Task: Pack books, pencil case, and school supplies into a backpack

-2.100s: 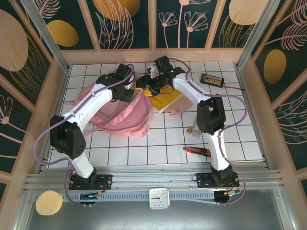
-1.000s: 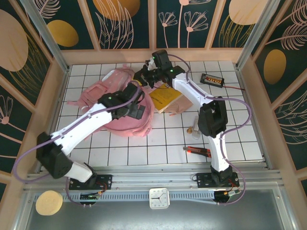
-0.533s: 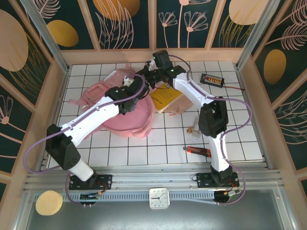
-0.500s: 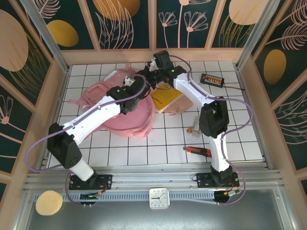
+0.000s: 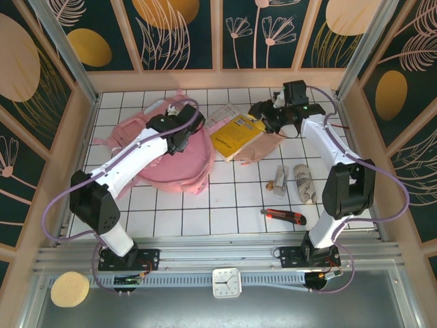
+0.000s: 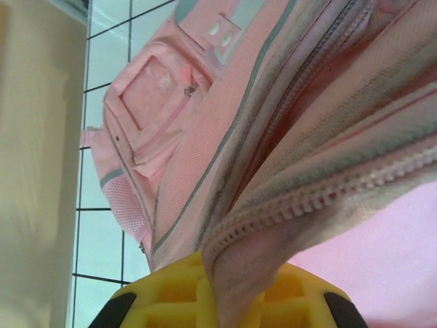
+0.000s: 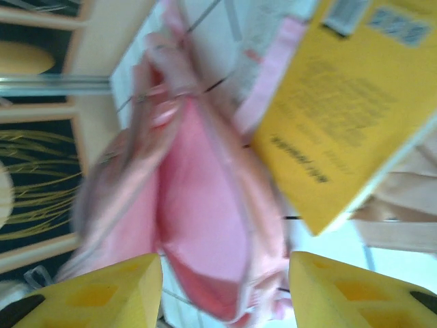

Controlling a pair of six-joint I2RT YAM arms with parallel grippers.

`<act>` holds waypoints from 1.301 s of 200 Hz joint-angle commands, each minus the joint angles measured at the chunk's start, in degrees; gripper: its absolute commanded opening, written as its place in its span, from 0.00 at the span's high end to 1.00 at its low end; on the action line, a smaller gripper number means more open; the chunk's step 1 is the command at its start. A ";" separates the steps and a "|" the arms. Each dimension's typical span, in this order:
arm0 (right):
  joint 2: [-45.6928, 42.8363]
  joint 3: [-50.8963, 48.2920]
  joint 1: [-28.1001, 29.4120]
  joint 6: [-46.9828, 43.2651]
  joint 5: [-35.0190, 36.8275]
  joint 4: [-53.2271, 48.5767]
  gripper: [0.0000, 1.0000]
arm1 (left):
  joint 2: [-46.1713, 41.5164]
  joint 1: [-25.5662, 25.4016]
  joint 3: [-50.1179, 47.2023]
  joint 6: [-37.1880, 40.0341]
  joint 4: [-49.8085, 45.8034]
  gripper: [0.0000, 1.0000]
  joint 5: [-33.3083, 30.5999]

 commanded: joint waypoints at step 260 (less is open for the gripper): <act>9.57 -18.53 18.28 33.39 20.49 26.05 0.44 | -4.98 2.89 -0.20 6.68 0.09 1.00 -3.59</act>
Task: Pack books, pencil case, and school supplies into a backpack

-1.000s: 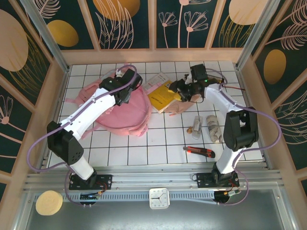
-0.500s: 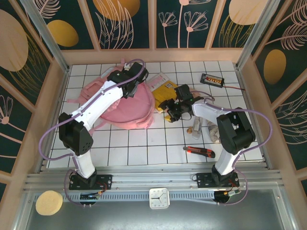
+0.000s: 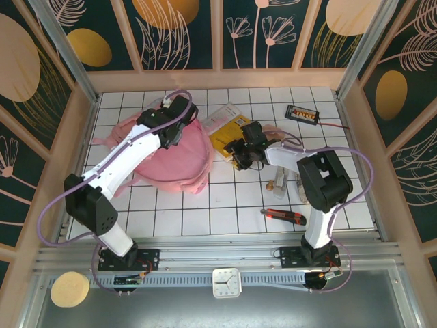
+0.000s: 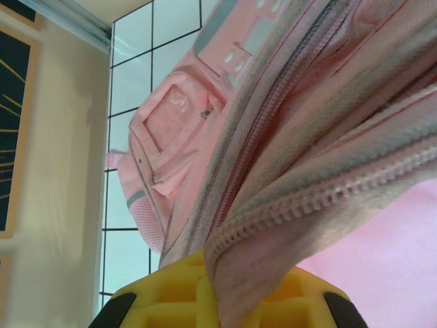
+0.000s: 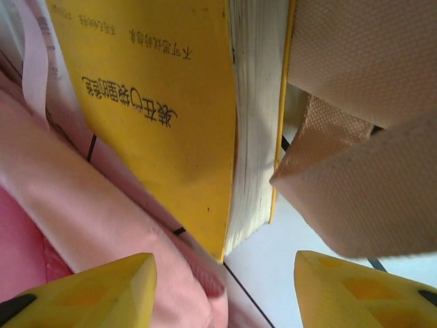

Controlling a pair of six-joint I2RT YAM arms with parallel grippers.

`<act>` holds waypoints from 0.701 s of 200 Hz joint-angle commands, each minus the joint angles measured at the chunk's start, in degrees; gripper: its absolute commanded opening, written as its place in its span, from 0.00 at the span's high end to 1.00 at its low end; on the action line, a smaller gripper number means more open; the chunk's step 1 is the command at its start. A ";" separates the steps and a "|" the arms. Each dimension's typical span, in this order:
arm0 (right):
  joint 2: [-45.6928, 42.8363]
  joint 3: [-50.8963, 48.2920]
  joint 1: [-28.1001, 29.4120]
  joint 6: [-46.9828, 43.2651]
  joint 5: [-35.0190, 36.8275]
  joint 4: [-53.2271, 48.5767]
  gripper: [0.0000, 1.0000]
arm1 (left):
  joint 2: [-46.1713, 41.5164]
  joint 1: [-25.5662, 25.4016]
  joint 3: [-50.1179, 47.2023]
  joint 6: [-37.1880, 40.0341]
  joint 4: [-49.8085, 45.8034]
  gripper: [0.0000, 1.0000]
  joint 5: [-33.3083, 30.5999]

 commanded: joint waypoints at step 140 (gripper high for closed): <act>4.24 3.84 0.52 -1.94 9.74 3.01 1.00 | -4.96 0.36 -4.59 -0.10 0.47 1.00 0.75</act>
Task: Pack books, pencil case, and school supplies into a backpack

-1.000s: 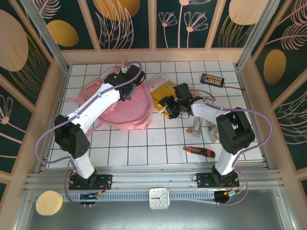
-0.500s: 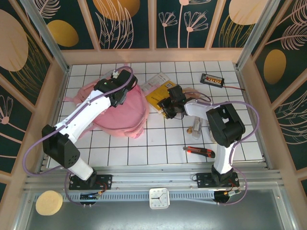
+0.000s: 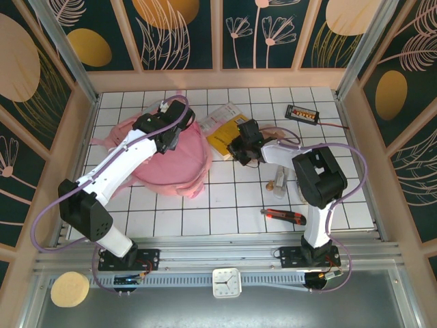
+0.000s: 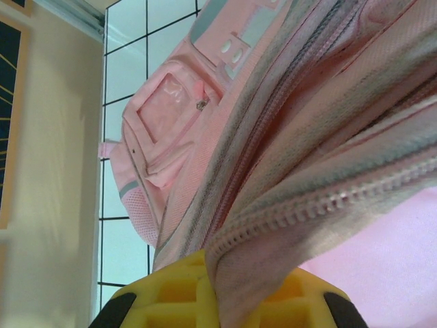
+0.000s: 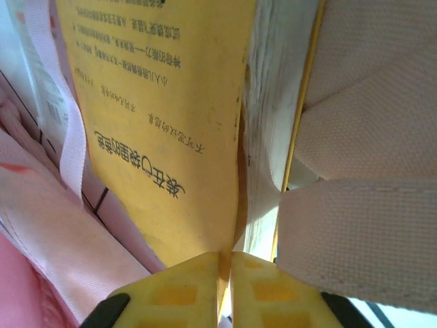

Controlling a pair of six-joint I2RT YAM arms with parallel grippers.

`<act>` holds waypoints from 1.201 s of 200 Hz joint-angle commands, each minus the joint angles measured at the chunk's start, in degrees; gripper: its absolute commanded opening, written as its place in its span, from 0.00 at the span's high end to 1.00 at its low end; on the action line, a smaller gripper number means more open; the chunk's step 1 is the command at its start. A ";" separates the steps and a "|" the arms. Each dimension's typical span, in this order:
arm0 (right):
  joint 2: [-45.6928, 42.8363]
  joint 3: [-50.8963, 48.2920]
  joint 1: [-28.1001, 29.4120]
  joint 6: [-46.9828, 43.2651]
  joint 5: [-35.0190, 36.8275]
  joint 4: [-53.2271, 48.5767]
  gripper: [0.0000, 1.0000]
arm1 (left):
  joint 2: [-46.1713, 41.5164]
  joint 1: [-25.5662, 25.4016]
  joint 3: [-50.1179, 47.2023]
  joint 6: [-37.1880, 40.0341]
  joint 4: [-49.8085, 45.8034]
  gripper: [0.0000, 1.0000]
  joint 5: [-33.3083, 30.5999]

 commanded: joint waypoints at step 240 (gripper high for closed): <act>-13.01 3.83 -4.68 -16.45 -7.03 -11.72 1.00 | 0.62 0.36 -5.13 -2.35 6.42 0.34 9.95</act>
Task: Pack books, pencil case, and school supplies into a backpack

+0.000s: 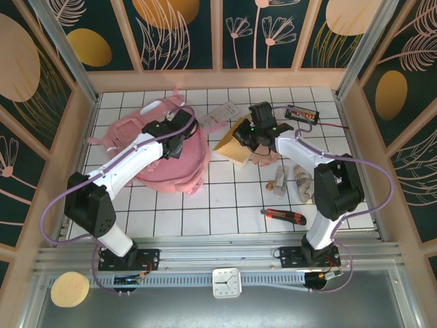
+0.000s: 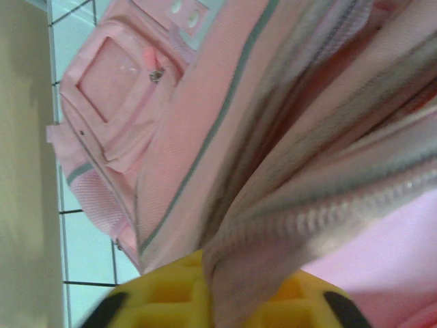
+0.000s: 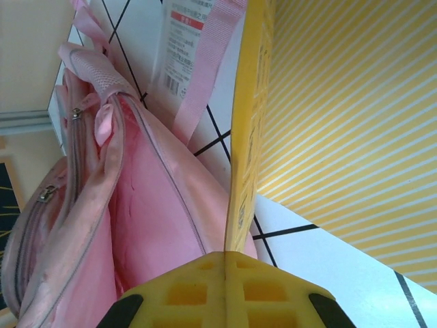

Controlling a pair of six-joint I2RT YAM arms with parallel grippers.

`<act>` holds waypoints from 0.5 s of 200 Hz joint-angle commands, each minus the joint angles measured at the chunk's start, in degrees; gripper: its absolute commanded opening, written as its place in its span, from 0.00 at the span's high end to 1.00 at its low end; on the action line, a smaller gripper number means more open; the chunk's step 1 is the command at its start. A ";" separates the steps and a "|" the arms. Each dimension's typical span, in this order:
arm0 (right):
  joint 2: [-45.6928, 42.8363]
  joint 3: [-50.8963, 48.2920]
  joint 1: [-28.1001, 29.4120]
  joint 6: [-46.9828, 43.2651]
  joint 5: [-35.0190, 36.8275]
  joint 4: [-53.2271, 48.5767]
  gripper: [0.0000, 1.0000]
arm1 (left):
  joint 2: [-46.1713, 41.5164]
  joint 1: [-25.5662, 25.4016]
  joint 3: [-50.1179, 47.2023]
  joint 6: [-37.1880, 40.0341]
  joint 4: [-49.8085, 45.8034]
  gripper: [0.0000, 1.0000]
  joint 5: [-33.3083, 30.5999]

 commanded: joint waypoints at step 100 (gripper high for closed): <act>-2.14 12.01 -5.95 -11.48 -9.61 0.34 1.00 | 6.72 0.77 14.36 -17.87 14.08 0.08 43.65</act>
